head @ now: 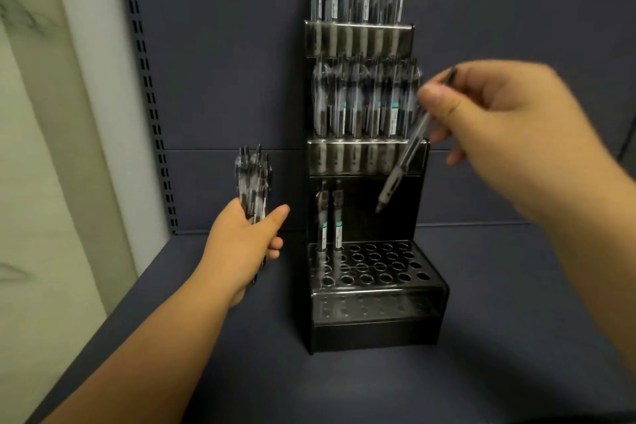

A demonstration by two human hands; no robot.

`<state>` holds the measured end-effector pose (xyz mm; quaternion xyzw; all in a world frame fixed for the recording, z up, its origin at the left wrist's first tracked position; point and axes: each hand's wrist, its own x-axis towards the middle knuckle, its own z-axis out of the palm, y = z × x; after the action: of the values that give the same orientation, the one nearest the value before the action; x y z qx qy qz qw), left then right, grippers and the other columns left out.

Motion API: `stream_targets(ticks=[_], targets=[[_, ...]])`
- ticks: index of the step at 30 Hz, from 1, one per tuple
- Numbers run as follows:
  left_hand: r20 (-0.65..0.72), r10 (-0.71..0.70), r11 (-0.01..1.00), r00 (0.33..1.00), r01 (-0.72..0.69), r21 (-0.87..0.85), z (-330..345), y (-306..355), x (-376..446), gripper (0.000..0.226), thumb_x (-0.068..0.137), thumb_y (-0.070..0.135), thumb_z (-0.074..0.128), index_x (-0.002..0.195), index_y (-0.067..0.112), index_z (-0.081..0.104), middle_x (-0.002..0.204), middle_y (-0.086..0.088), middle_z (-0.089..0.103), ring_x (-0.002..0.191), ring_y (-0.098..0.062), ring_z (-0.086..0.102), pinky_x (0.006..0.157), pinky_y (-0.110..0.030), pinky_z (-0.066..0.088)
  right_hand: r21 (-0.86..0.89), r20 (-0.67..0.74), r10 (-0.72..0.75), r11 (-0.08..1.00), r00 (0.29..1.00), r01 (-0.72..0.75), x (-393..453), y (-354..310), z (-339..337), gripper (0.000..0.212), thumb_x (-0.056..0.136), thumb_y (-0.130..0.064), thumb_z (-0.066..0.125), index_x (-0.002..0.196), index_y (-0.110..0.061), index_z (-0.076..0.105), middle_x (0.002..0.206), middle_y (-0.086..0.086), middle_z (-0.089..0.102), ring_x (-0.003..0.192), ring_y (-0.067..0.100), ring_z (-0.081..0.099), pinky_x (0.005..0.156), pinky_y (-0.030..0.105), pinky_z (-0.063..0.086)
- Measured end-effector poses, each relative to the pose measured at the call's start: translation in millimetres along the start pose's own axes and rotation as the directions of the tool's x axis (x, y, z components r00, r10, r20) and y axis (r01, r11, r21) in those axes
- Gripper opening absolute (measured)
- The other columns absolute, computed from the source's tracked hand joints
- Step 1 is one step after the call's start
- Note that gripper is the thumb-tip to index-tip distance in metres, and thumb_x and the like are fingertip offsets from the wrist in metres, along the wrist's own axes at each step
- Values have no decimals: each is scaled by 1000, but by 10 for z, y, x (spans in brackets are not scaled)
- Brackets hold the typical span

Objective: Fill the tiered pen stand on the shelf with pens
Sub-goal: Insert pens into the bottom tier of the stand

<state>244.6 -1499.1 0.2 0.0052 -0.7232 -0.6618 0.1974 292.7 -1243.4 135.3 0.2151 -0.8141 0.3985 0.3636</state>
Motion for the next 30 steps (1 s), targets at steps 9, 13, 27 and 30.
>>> stream_targets(ticks=[9, 13, 27, 30], targets=[[-30, 99, 991, 995, -96, 98, 11, -8, -60, 15, 91, 31, 71, 96, 24, 58, 77, 4, 62, 58, -8, 61, 59, -28, 55, -73, 228, 131, 990, 965, -118, -147, 143, 324, 17, 97, -41, 64, 90, -29, 74, 69, -4, 69, 58, 4, 65, 54, 16, 48], [-49, 100, 991, 994, -95, 99, -4, -20, -51, 16, 91, 33, 72, 97, 26, 59, 79, 4, 64, 58, -8, 62, 59, -28, 55, -145, 306, 168, 981, 937, -128, -99, 134, 397, 16, 93, -45, 67, 86, -31, 73, 65, -7, 65, 66, 8, 65, 58, 27, 51], [-51, 87, 996, 995, -88, -5, -4, -31, -40, 15, 91, 33, 72, 99, 27, 61, 69, 10, 61, 59, -10, 59, 56, -25, 53, -276, 313, 241, 949, 919, -154, -198, 183, 584, 25, 84, -55, 73, 97, -34, 71, 83, -17, 68, 74, -2, 61, 68, 18, 51], [-46, 83, 996, 995, -84, -26, 0, -19, -43, 15, 91, 31, 71, 99, 24, 61, 71, 7, 60, 58, -9, 57, 55, -23, 52, -306, 348, 271, 938, 898, -164, -223, 188, 632, 30, 86, -54, 72, 105, -30, 72, 84, -15, 68, 72, -1, 61, 71, 22, 53]])
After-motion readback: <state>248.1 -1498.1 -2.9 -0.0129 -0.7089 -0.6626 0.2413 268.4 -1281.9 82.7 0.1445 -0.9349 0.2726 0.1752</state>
